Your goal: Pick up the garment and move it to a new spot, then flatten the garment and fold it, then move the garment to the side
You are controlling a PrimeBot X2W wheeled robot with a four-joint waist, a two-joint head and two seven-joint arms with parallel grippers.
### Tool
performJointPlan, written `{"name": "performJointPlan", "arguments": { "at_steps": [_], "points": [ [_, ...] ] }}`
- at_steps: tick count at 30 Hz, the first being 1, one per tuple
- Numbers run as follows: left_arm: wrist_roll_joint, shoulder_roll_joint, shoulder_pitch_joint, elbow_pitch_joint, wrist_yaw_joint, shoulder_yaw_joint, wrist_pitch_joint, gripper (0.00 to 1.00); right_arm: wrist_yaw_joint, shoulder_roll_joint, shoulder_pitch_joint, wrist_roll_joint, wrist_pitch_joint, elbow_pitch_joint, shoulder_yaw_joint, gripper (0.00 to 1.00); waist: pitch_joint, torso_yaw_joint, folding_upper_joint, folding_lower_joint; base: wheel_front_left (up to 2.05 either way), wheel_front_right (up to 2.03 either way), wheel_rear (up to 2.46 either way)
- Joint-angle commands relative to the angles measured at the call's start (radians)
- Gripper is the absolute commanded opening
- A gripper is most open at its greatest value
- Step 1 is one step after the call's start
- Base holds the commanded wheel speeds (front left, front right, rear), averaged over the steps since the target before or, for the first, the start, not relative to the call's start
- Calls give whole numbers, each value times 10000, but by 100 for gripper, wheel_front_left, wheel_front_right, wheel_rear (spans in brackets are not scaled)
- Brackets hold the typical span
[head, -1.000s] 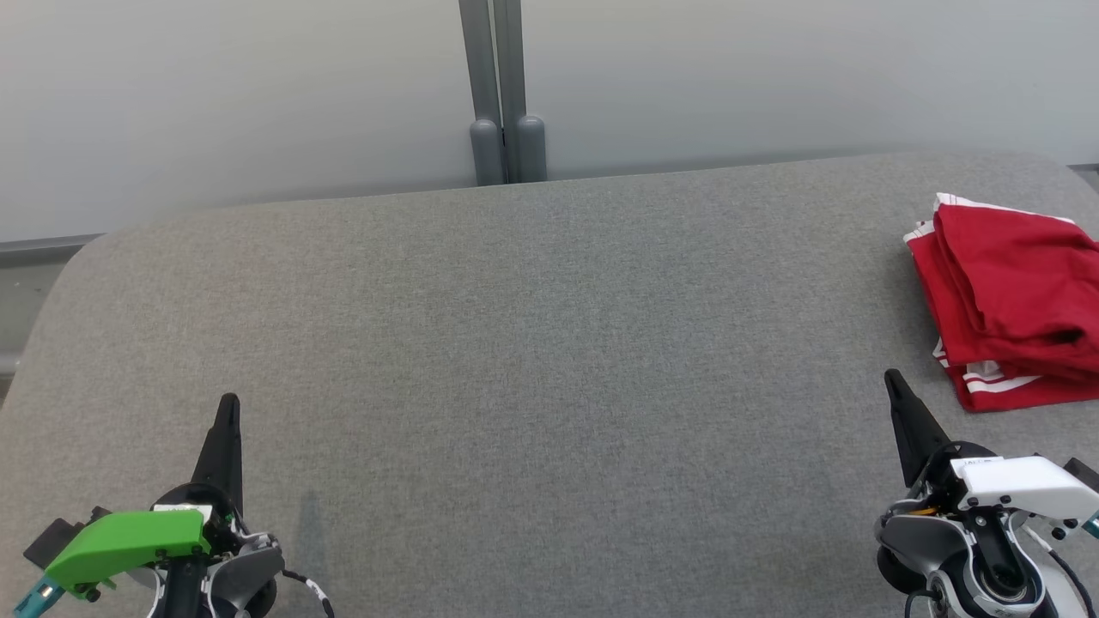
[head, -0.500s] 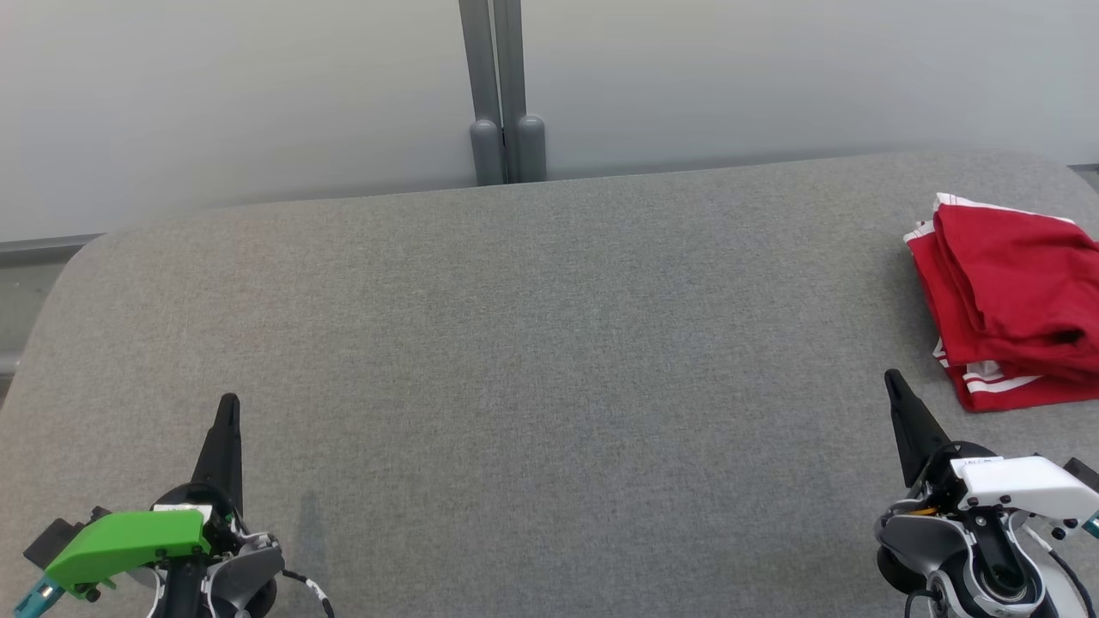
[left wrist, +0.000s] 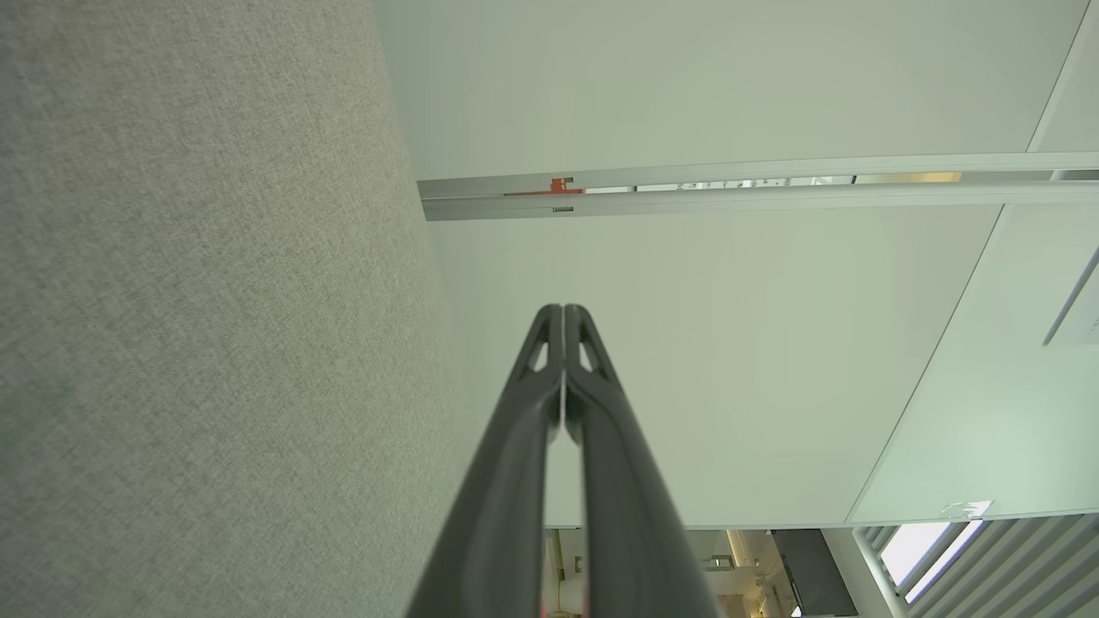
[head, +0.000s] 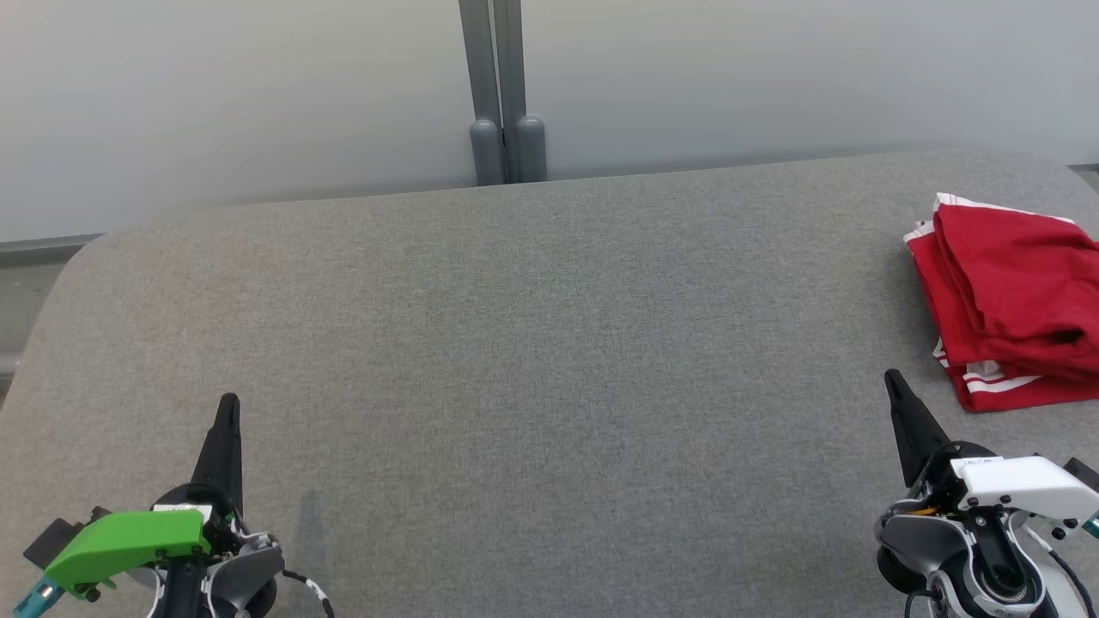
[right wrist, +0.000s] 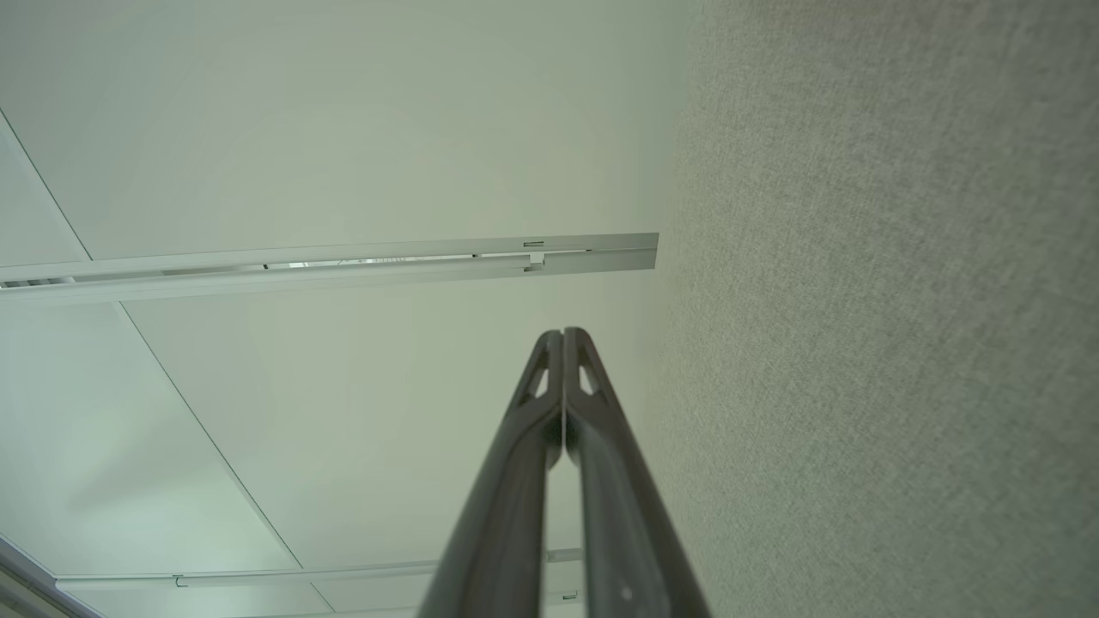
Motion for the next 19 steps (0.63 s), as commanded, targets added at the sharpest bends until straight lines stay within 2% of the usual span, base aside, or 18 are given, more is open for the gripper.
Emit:
{"name": "performJointPlan", "arguments": {
  "at_steps": [1,19],
  "points": [
    [-8,51,-111,-25,-50,22,35,0,6,-10,-52,70,33,-46,-12,0,0,0,0,0,0,0,0],
    [-8,51,-111,-25,-50,21,34,0,7,-10,-51,71,32,-46,-10,0,0,0,0,0,0,0,0]
  ]
}}
